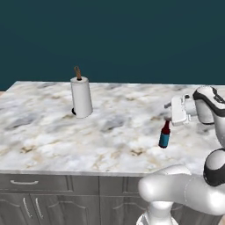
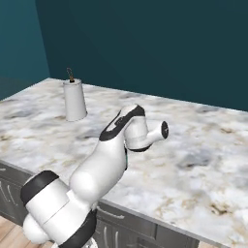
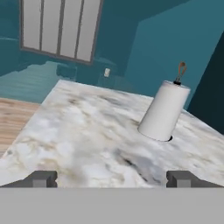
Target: Move the drinks to the dining counter.
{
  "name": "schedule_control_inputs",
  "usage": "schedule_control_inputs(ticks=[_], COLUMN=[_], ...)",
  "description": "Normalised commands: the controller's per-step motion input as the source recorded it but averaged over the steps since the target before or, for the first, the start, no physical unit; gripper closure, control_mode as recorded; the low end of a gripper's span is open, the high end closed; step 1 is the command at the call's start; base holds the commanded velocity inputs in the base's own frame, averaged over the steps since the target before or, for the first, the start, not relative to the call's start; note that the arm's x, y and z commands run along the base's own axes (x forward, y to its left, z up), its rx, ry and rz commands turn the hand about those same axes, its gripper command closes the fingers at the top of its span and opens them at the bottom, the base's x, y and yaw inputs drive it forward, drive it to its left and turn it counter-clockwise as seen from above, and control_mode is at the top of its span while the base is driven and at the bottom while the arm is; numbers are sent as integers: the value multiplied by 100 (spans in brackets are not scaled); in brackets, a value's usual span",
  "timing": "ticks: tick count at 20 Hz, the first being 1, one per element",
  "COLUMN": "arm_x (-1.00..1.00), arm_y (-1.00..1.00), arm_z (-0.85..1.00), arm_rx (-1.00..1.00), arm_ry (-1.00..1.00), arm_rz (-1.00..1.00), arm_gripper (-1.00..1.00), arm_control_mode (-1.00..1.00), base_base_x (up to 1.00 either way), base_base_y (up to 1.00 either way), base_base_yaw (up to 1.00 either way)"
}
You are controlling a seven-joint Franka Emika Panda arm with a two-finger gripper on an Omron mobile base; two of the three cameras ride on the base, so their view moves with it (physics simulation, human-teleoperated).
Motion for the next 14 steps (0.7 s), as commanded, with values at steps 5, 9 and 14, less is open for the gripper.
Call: schedule_control_inputs(ticks=[5, 9, 14], arm_x=[-60, -78, -52], arm_y=[0, 0, 17], arm_z=[57, 17, 0], arm_rx=[0, 0, -2], arm_ry=[-20, -28, -24], arm_rz=[1, 4, 6], arm_gripper=[-100, -100, -100], arm_control_mode=[-100, -100, -100], base_base_x=[0, 0, 0], base_base_y=[0, 0, 0], base_base_yaw=[0, 0, 0])
